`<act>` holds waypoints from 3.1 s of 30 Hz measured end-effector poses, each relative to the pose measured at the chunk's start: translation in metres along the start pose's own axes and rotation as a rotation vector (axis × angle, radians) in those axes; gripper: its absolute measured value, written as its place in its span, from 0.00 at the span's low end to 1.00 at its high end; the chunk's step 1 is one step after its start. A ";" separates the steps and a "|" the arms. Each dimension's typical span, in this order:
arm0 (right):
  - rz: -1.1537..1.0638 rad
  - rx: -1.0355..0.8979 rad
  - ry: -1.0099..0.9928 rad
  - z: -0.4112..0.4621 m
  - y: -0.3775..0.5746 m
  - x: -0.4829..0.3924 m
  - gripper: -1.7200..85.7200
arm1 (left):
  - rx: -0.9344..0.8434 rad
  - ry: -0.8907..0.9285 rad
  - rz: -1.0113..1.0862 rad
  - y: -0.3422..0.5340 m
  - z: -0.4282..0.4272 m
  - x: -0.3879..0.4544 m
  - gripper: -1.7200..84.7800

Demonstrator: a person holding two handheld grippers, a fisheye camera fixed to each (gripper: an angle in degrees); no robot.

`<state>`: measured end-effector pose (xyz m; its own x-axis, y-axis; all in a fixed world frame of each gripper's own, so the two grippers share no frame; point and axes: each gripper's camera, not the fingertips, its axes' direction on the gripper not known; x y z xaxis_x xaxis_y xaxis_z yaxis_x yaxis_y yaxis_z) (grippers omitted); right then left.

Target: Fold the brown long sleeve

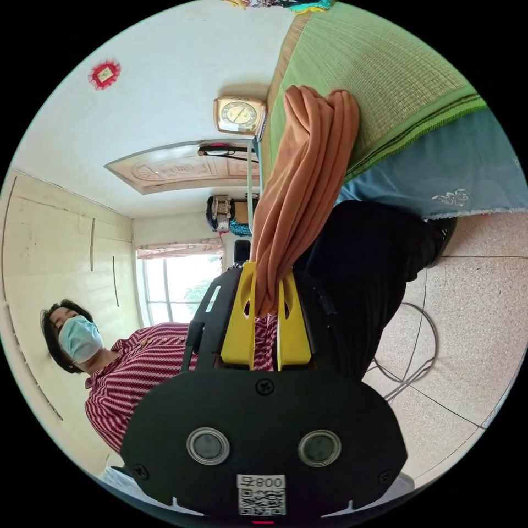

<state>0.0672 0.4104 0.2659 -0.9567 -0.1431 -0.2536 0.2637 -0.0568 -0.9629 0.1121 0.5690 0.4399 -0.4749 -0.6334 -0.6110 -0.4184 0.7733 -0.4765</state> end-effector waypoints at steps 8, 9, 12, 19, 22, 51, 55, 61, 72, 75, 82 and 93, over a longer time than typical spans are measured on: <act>-0.116 0.023 -0.044 0.058 0.089 -0.021 0.09 | 0.020 -0.007 0.124 0.034 0.049 0.013 0.10; -0.143 0.026 -0.044 0.067 0.100 -0.028 0.08 | 0.022 -0.009 0.135 0.035 0.052 0.015 0.10; -0.206 0.026 -0.040 0.090 0.125 -0.047 0.08 | 0.027 -0.023 0.191 0.037 0.066 0.024 0.10; -0.316 0.040 -0.046 0.140 0.172 -0.086 0.08 | 0.029 -0.045 0.274 0.020 0.105 0.034 0.10; -0.336 0.050 -0.061 0.158 0.183 -0.097 0.08 | 0.023 -0.054 0.287 0.000 0.122 0.035 0.10; -0.456 0.130 0.004 0.186 -0.064 -0.554 0.07 | 0.057 0.006 0.549 -0.522 0.166 0.186 0.09; -0.638 0.181 0.068 0.128 -0.126 -0.687 0.07 | 0.136 -0.034 0.749 -0.624 0.185 0.255 0.09; -0.639 0.182 0.107 0.035 -0.211 -0.713 0.08 | 0.198 -0.135 0.751 -0.757 0.266 0.210 0.10; 0.017 0.024 0.047 -0.006 -0.266 -0.414 0.10 | 0.044 -0.320 0.207 -0.902 0.371 -0.097 0.11; -0.019 -0.028 0.029 -0.005 -0.253 -0.441 0.10 | 0.038 -0.351 0.208 -0.906 0.344 -0.100 0.13; -0.031 0.222 0.126 -0.085 -0.189 -0.488 0.04 | 0.379 -0.522 0.113 -0.883 0.183 -0.127 0.06; 0.036 0.361 0.214 -0.052 -0.238 -0.472 0.02 | 0.538 -0.484 -0.159 -1.020 0.060 -0.299 0.02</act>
<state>0.4493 0.5428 0.6102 -0.9402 0.0548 -0.3361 0.2870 -0.4037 -0.8687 0.7268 -0.0285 1.0708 0.0064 -0.7516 -0.6595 0.0429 0.6592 -0.7508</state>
